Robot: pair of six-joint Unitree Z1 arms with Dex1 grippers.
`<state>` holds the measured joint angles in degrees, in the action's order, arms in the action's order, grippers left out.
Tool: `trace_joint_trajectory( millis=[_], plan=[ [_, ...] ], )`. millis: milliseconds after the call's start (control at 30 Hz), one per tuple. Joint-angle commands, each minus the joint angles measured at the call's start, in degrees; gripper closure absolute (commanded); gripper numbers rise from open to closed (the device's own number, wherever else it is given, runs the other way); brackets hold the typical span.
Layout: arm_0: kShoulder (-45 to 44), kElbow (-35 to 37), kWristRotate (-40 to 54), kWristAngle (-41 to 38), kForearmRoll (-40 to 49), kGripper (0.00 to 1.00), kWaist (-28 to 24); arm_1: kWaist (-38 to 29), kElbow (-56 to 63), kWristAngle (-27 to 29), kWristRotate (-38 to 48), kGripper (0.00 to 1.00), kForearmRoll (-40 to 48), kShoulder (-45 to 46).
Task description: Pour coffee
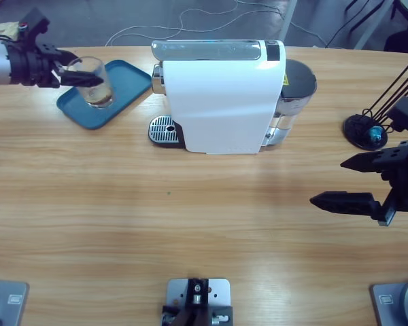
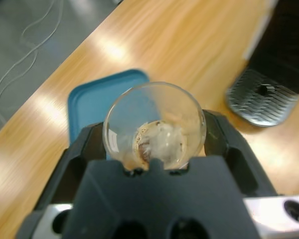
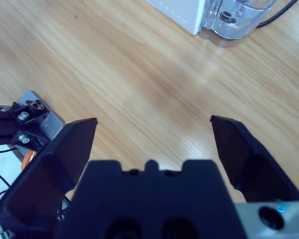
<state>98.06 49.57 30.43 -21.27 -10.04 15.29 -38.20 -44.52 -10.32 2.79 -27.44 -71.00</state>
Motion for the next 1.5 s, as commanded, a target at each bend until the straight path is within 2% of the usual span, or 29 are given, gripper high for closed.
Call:
trace_joint_trajectory(
  millis=[33, 433, 700, 733, 767, 800, 1033, 1267, 1367, 1500],
  plan=[
    [9.3, 5.2, -3.7, 7.4, -0.5, 1.000, -1.3, 0.6, 0.7, -0.6, 0.3, 0.000, -0.3, 0.3],
    [17.4, 9.4, -6.9, 7.0, -4.2, 1.000, -1.8, 0.6, 0.6, -0.7, 0.3, 0.000, -0.4, -0.5],
    [18.4, 10.1, -7.6, 6.9, -4.4, 1.000, -1.8, 0.6, 0.5, -0.7, 0.3, 0.000, -0.4, -0.9],
    [18.3, 9.9, -7.6, 7.2, -4.4, 0.863, -1.8, 0.6, 0.5, -0.8, 0.3, 0.000, -0.5, -0.8],
    [18.0, 9.5, -7.7, 7.6, -4.3, 0.211, -1.7, 0.6, 0.4, -0.8, 0.3, 0.000, -0.5, -0.8],
    [17.5, 9.0, -7.7, 7.6, -4.3, 0.034, -1.7, 0.6, 0.4, -0.8, 0.3, 0.000, -0.5, -0.8],
    [11.0, 4.3, -9.6, 7.6, -4.3, 0.018, -2.6, 0.6, 0.4, -0.8, 0.3, 0.000, -0.5, -0.6],
    [-8.0, -2.1, -12.1, 9.9, -3.0, 0.018, -2.6, 0.6, 0.7, -0.7, 0.3, 0.000, -0.5, 0.5],
    [-16.4, -4.0, -16.3, 11.4, 4.3, 0.018, -1.8, 0.6, 0.9, -0.4, 0.3, 0.000, -0.4, 1.4],
    [-28.7, -4.2, -19.1, 13.3, 22.0, 0.004, 2.6, 0.6, 1.5, 1.9, 0.9, 0.000, -0.3, 5.7]
  ],
)
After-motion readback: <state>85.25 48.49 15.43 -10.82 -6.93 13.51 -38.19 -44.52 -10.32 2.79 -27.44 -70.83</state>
